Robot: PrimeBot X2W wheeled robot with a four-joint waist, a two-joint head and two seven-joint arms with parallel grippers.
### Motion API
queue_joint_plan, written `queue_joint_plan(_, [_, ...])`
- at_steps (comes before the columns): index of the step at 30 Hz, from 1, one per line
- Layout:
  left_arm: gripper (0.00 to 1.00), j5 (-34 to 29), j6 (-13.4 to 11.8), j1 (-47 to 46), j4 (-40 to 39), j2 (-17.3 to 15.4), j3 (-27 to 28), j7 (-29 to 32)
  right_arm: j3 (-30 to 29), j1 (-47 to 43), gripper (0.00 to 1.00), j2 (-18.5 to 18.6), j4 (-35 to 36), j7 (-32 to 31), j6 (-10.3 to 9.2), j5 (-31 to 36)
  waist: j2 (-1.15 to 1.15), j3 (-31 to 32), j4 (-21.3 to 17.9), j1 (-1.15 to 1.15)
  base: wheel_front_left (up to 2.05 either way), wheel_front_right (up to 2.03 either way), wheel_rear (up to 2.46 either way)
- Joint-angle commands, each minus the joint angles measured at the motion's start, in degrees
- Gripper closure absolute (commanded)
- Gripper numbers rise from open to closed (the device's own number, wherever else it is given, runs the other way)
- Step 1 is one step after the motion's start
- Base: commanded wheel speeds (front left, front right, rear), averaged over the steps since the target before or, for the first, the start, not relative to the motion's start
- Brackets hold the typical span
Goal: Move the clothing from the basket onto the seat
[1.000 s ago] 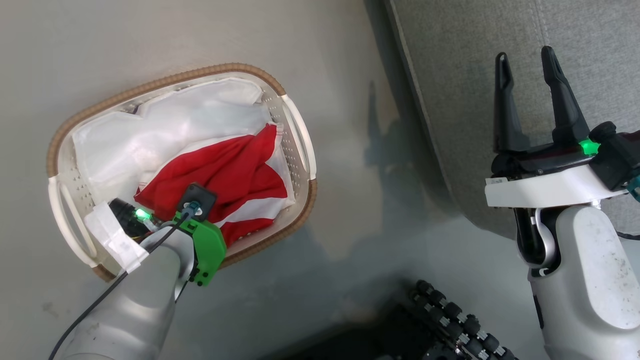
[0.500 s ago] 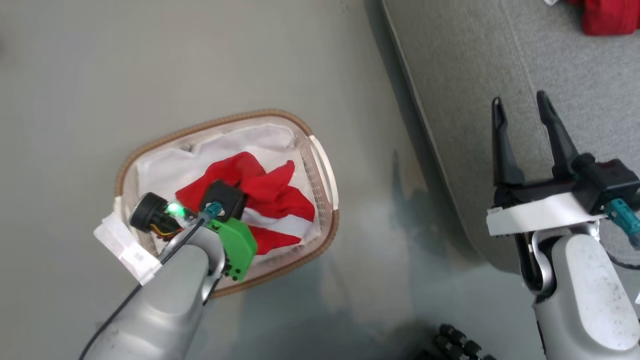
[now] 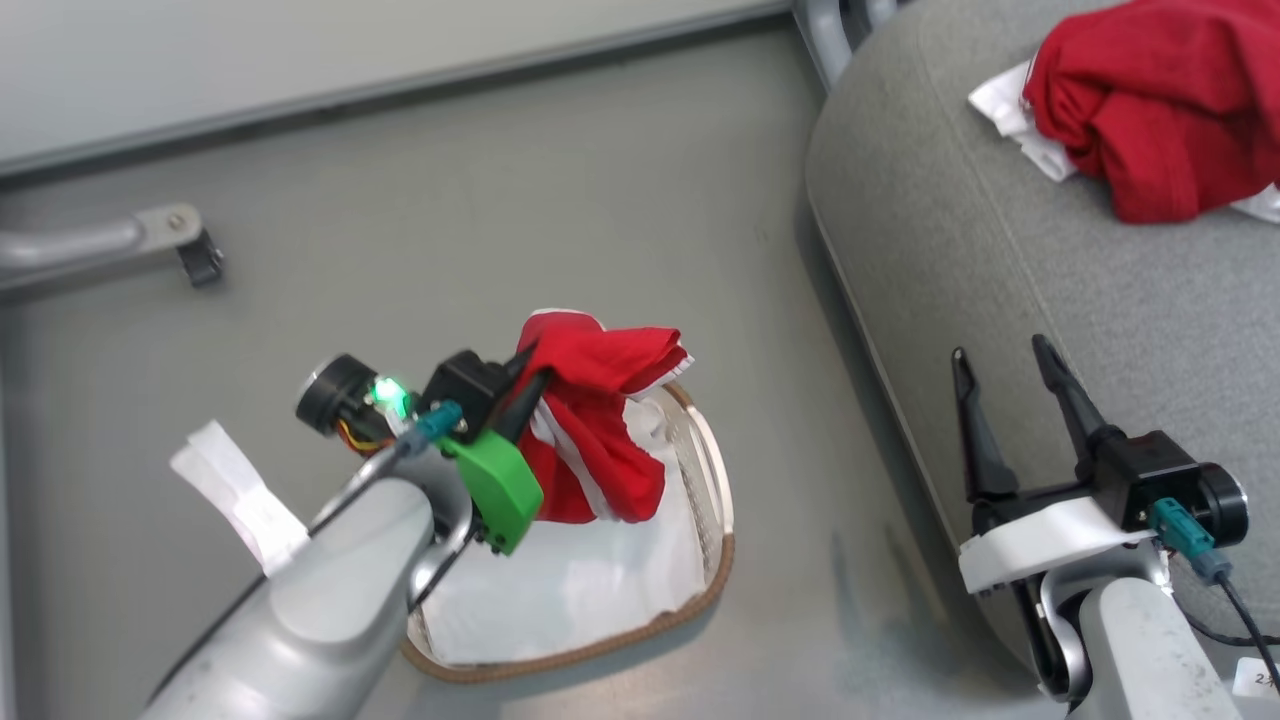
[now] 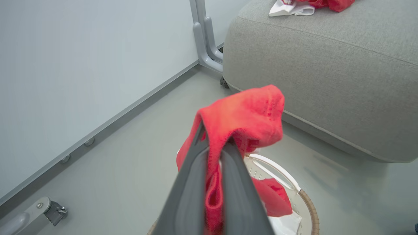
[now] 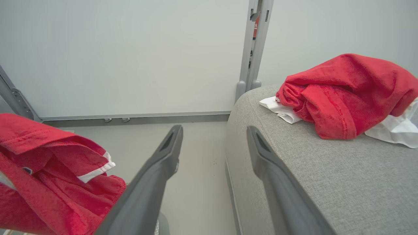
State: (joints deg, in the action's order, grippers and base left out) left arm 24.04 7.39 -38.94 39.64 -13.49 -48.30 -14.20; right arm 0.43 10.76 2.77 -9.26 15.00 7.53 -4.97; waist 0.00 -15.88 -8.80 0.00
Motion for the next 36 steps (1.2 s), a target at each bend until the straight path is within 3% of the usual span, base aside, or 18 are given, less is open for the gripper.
queue_joint_plan(1, [1.0, 0.57, 0.12, -1.82, -1.23, -1.22, -0.39, 0.47, 0.51, -1.04, 0.0, 0.22, -0.09, 0.28, -0.08, -0.13, 0.0, 8.97, 3.65, 0.0, 0.0, 0.0, 0.0])
queue_joint_plan(8, [1.0, 2.63, 0.12, -8.54, -7.24, -4.57, -1.0, 3.48, 4.31, -1.52, 0.0, 0.22, -0.81, 0.27, -0.08, 0.39, 0.0, 13.46, 4.14, 0.0, 0.0, 0.0, 0.0])
queue_joint_plan(14, [1.0, 3.58, 0.1, -12.99, -11.09, -5.32, 0.0, 5.88, 8.31, -0.06, 0.0, 0.22, -1.81, 0.28, -0.08, 0.33, 0.0, 15.42, 4.4, 0.0, 0.0, 0.0, 0.0])
queue_joint_plan(23, [1.0, 4.7, -0.31, -16.01, -14.15, -3.87, 0.02, 8.35, 17.95, 5.34, 0.0, 0.23, -4.25, 0.27, -0.08, -0.67, 0.0, 16.27, 4.7, 0.0, 0.0, 0.0, 0.0])
queue_joint_plan(36, [1.0, 5.37, -0.07, -16.75, -22.1, -2.1, -4.19, 10.22, 28.94, 14.18, 0.0, 0.22, -13.73, 0.27, -0.08, -3.78, 0.0, 17.22, 7.47, 0.0, 0.0, 0.0, 0.0])
